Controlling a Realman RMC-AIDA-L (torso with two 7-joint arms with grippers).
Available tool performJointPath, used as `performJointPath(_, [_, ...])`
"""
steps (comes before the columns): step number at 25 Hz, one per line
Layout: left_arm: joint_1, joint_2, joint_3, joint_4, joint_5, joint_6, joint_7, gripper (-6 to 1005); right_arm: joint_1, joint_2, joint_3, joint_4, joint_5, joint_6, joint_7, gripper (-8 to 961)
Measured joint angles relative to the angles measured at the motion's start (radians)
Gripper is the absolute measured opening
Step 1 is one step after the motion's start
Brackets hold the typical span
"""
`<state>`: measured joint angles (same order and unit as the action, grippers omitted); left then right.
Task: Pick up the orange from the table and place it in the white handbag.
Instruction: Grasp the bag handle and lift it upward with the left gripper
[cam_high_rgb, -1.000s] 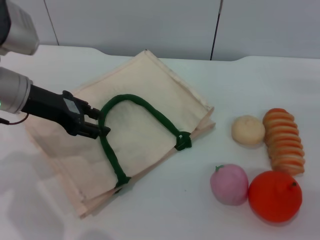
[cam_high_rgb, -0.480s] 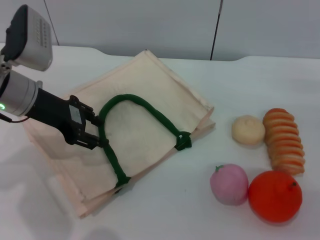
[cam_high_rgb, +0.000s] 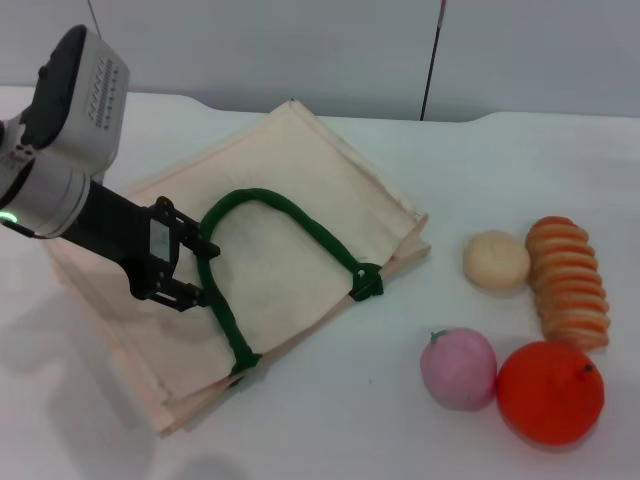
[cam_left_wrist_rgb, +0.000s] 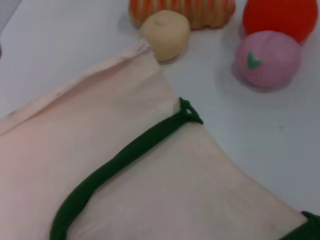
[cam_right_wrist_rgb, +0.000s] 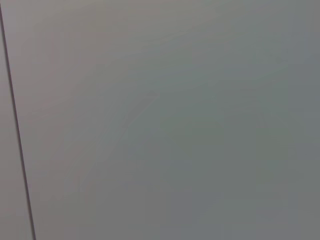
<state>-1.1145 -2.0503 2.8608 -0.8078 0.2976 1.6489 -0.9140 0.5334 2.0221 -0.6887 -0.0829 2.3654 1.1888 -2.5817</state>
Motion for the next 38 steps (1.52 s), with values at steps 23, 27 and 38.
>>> performJointPath(23, [-0.013, 0.003, 0.000, 0.044, 0.093, -0.045, 0.100, 602, 0.003, 0.000, 0.000, 0.000, 0.000, 0.000, 0.000, 834])
performJointPath(27, [-0.023, 0.002, 0.000, 0.082, 0.105, -0.086, 0.109, 601, 0.004, 0.000, 0.000, 0.000, 0.000, 0.000, 0.000, 834])
performJointPath(38, [-0.037, 0.003, 0.000, 0.149, 0.106, -0.157, 0.114, 599, 0.004, 0.000, 0.000, 0.000, 0.000, 0.000, 0.000, 834])
